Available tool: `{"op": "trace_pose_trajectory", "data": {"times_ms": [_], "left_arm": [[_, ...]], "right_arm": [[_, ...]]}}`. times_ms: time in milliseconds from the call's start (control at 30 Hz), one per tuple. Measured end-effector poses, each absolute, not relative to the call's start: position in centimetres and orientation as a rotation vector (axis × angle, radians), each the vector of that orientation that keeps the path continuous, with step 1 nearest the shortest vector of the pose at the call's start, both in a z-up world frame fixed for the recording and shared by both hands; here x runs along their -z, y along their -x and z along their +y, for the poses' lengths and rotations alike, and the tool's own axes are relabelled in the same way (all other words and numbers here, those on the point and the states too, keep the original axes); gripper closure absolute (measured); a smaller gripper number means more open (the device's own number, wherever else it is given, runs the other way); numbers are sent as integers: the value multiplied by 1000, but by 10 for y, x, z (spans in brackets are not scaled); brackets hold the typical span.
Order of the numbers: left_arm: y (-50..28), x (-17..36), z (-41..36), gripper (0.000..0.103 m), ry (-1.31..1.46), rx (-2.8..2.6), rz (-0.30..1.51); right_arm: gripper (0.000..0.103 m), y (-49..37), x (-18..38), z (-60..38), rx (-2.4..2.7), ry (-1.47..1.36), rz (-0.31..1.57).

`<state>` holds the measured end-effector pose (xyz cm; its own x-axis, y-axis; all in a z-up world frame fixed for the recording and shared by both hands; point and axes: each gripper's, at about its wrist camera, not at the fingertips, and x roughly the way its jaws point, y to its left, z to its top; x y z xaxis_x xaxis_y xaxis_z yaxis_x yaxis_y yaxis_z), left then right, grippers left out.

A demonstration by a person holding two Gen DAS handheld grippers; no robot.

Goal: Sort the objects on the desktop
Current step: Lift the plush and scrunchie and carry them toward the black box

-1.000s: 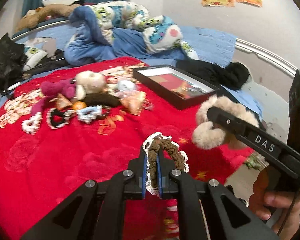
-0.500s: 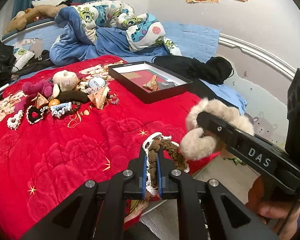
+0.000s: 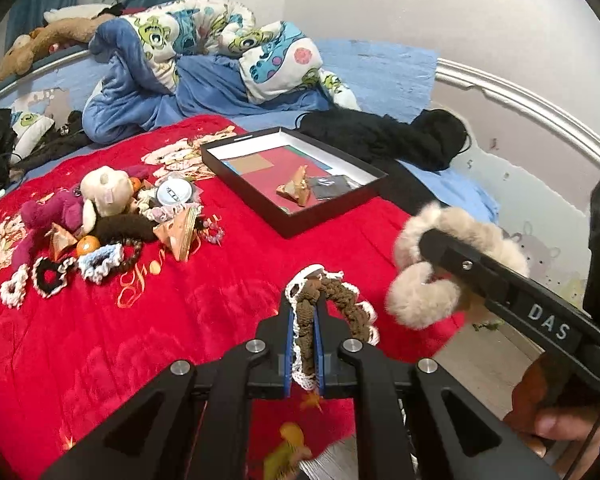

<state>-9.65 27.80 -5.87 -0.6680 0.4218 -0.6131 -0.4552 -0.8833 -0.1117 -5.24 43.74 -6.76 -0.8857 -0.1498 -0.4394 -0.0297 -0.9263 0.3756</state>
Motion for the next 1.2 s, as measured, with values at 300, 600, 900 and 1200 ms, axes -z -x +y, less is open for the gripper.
{"op": "trace_pose_trajectory", "data": {"times_ms": [300, 600, 900, 1200], "left_arm": [[174, 61, 299, 94, 917, -2481, 69], [243, 57, 325, 94, 892, -2497, 105], [327, 62, 343, 94, 872, -2540, 117], [389, 91, 352, 94, 911, -2525, 83]], "right_arm": [[74, 111, 76, 458, 2930, -752, -564], [74, 160, 73, 479, 2943, -725, -543], [74, 237, 54, 509, 2991, -636, -533], [74, 302, 60, 526, 2966, -673, -549]]}}
